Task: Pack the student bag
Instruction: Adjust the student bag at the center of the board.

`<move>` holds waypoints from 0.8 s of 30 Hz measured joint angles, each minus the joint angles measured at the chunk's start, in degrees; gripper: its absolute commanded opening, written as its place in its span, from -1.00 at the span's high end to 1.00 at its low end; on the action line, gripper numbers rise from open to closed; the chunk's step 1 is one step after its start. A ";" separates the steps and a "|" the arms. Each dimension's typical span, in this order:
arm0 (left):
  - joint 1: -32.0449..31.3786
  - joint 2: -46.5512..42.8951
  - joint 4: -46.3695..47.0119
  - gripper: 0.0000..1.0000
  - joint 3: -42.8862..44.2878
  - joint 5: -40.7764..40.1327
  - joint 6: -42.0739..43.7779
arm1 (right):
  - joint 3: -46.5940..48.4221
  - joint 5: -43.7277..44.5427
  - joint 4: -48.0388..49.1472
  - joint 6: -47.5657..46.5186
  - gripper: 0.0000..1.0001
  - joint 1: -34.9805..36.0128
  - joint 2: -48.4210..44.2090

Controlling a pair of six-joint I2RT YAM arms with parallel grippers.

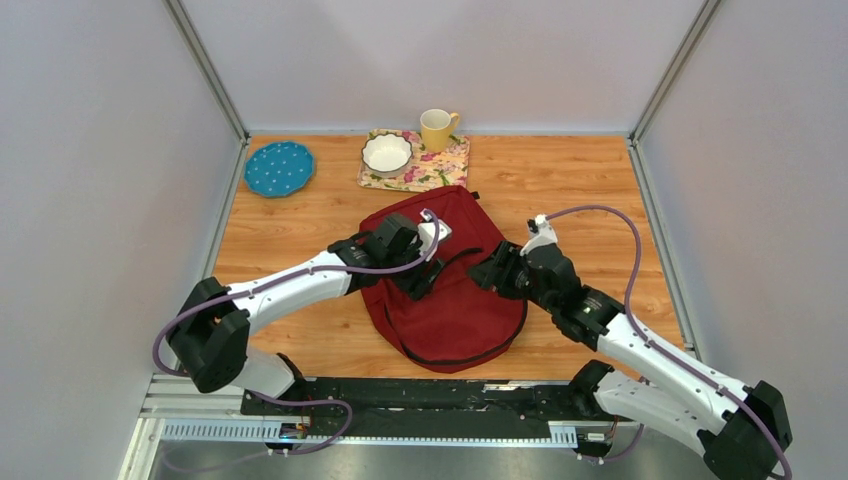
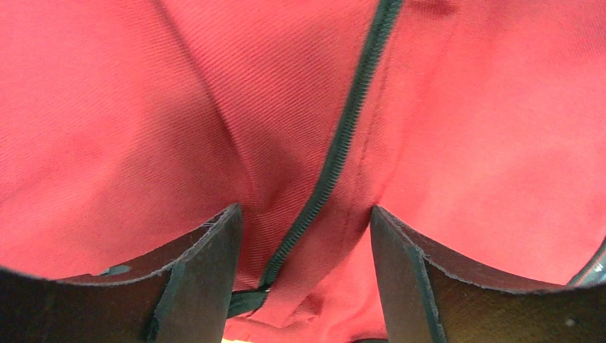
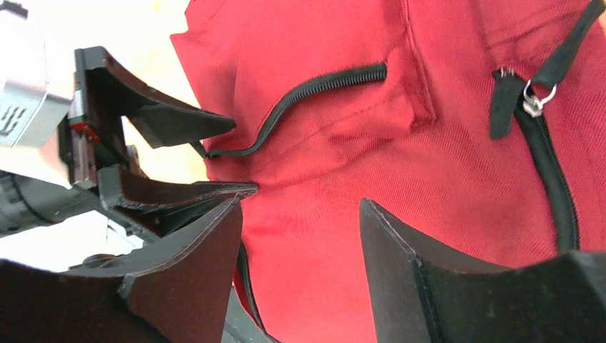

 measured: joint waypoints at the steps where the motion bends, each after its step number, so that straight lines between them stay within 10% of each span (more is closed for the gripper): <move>1: 0.11 -0.76 0.00 -0.48 -0.20 -1.11 0.00 | 1.09 -0.09 -0.59 -0.83 -0.29 -0.33 0.98; 24: 0.61 -9.75 -0.31 -0.48 -3.02 -0.96 -0.28 | 14.01 -6.58 -8.76 -17.40 -0.12 -9.66 18.93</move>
